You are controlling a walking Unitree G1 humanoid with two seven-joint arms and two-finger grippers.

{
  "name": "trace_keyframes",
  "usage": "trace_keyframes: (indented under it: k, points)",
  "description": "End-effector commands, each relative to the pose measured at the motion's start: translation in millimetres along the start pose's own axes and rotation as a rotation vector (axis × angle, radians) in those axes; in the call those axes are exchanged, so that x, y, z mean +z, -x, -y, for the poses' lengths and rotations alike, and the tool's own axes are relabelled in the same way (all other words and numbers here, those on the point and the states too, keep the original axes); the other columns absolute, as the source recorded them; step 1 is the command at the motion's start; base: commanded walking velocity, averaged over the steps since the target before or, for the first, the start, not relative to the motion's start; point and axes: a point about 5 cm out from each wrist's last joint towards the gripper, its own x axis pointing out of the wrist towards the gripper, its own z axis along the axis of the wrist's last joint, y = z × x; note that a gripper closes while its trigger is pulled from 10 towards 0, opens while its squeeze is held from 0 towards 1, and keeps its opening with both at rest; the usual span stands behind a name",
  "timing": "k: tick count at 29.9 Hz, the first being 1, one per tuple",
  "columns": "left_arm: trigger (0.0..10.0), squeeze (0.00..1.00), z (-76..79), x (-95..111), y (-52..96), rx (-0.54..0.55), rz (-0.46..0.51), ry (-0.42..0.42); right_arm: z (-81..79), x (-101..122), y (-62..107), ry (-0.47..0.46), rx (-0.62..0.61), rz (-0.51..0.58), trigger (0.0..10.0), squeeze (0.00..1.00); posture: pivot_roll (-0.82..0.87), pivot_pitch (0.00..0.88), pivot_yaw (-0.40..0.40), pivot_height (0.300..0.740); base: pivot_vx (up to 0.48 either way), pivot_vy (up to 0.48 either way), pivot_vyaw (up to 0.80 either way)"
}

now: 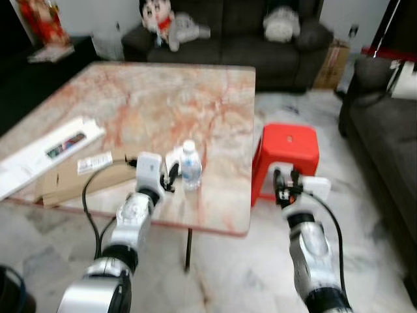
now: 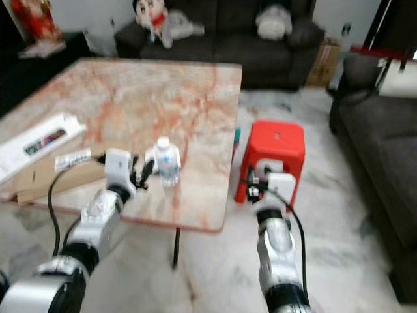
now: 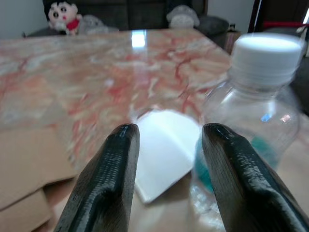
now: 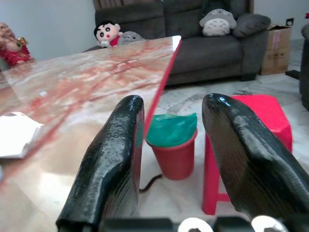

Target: Picking trash to rubbish bin

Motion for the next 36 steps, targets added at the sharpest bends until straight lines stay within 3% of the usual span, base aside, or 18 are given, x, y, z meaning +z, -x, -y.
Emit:
trace_keyframes:
  k: [1,8,9,10,36]
  points:
    - [10.0,0.0,1.8,1,0.1,-0.01,0.007,-0.005,2.1,-2,2.1,-0.009,-0.014,-0.01,10.0,0.0,0.15,0.0,0.034,0.74,0.0,0.0,0.0]
    - [10.0,0.0,12.5,6,-3.3,-0.058,0.034,0.003,2.0,-2,1.7,-0.009,-0.012,-0.011,10.0,0.0,0.15,0.0,0.032,0.74,0.0,0.0,0.0]
    - [10.0,0.06,15.9,8,-3.6,-0.084,0.046,0.011,1.9,-2,1.7,-0.009,-0.012,-0.011,10.0,0.0,0.15,0.0,0.033,0.74,0.0,0.0,0.0]
    - [10.0,1.0,18.8,10,-3.7,-0.105,0.055,0.009,1.9,-2,1.7,-0.009,-0.012,-0.011,10.0,0.0,0.15,0.0,0.033,0.74,0.0,0.0,0.0]
    - [10.0,1.0,26.8,27,-17.7,-0.14,0.073,-0.014,-0.3,-4,3.7,-0.014,-0.013,-0.015,10.0,0.0,0.15,0.003,0.038,0.74,0.0,0.0,0.0]
